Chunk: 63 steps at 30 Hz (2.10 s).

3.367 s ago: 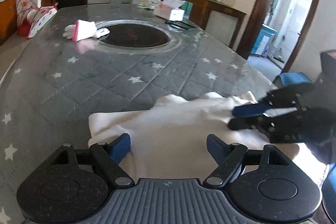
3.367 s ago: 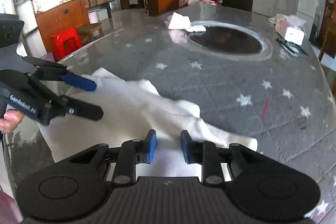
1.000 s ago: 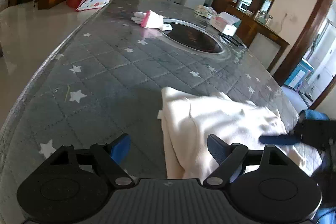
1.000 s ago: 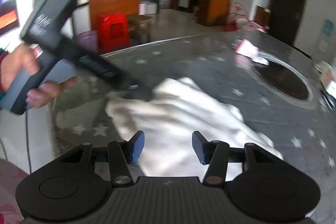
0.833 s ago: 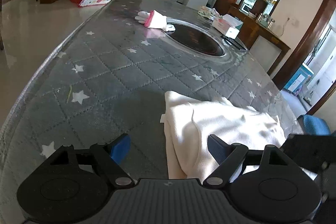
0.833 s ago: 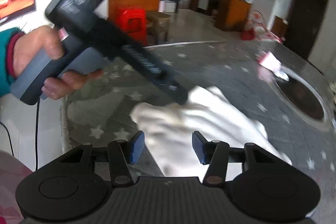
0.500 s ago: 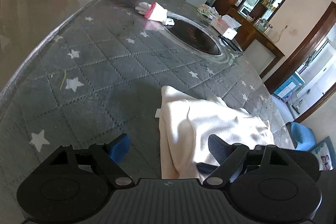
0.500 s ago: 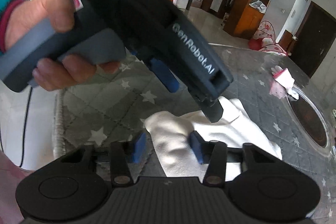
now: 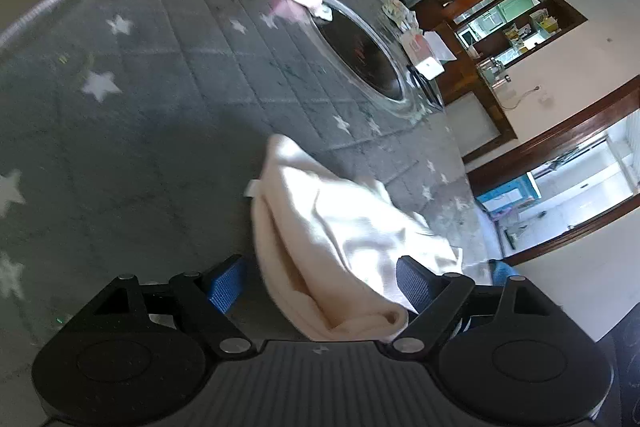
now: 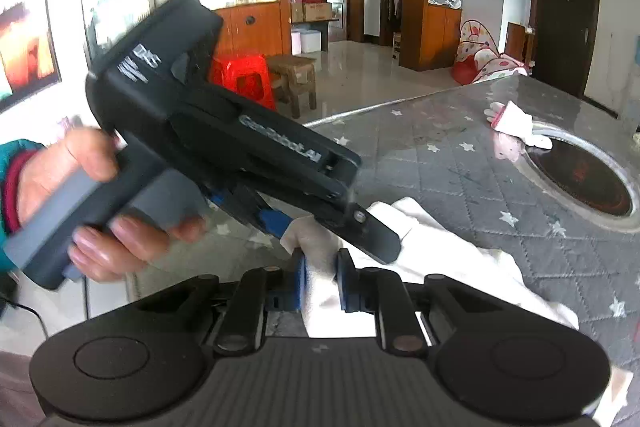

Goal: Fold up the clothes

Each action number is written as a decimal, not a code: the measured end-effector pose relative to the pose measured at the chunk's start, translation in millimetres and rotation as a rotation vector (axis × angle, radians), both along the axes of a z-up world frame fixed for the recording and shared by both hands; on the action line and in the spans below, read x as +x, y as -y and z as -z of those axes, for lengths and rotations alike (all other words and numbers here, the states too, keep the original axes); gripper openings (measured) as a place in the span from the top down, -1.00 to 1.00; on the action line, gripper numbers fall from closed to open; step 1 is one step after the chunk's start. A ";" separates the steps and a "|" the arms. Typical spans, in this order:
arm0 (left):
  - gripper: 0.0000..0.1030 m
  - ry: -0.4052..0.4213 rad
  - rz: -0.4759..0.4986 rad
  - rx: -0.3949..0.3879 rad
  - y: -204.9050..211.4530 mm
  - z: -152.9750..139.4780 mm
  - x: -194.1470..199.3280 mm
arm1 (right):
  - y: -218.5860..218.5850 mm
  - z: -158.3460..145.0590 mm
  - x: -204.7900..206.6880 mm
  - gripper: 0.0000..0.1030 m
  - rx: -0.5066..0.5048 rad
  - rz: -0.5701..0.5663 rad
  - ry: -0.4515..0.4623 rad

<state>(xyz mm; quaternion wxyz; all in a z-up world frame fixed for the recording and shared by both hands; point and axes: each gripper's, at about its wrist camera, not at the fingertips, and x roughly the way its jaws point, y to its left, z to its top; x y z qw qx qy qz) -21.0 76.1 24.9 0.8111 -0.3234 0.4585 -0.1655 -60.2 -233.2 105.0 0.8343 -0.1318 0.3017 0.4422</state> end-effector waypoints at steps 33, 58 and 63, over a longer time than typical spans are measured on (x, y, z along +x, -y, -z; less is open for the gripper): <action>0.57 0.007 0.000 0.066 29.3 9.6 5.4 | 163.1 22.5 31.1 0.09 0.019 0.533 -0.059; 0.66 0.140 0.115 0.222 68.8 -36.8 10.5 | 183.7 4.1 16.4 0.74 0.195 0.594 -0.060; 0.66 0.180 0.155 0.219 94.5 -57.9 22.6 | 201.3 -27.6 10.6 0.74 0.187 0.631 0.025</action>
